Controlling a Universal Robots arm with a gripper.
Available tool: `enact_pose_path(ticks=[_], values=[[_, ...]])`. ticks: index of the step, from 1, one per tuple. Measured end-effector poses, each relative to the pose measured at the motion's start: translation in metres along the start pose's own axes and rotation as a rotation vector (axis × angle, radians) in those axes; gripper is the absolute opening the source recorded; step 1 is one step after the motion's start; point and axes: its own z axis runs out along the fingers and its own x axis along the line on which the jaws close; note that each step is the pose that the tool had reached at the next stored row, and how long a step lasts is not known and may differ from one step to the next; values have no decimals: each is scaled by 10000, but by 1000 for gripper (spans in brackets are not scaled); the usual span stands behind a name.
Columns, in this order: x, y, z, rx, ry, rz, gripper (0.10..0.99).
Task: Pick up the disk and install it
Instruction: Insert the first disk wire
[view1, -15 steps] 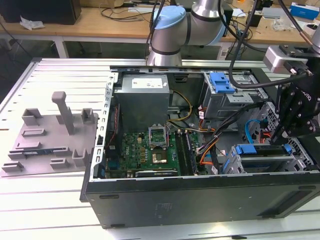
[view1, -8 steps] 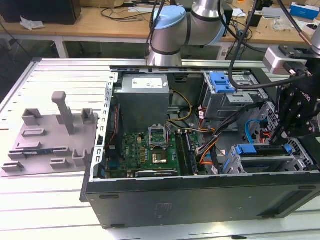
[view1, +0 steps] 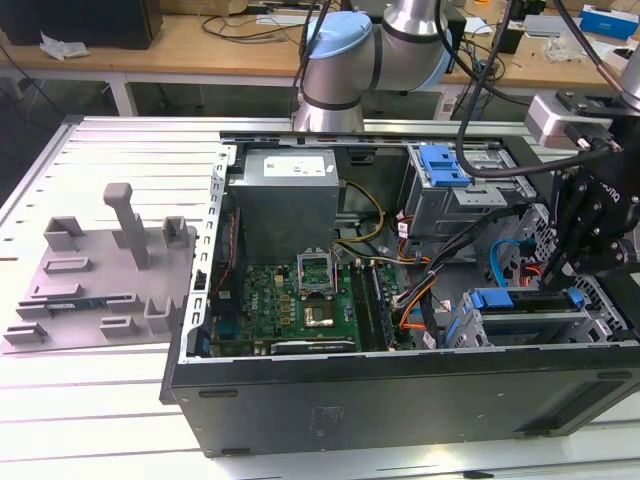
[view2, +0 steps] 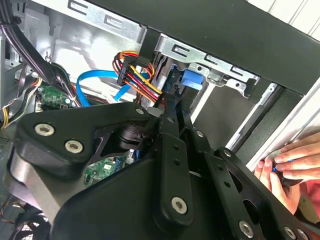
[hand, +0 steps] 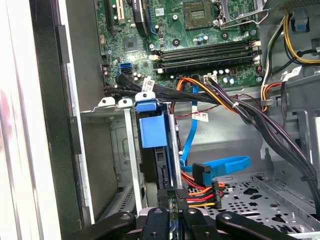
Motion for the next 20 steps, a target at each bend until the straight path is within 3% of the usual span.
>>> enact_pose_path(ticks=[20], values=[[7,-2,20,4,29,-1,169]])
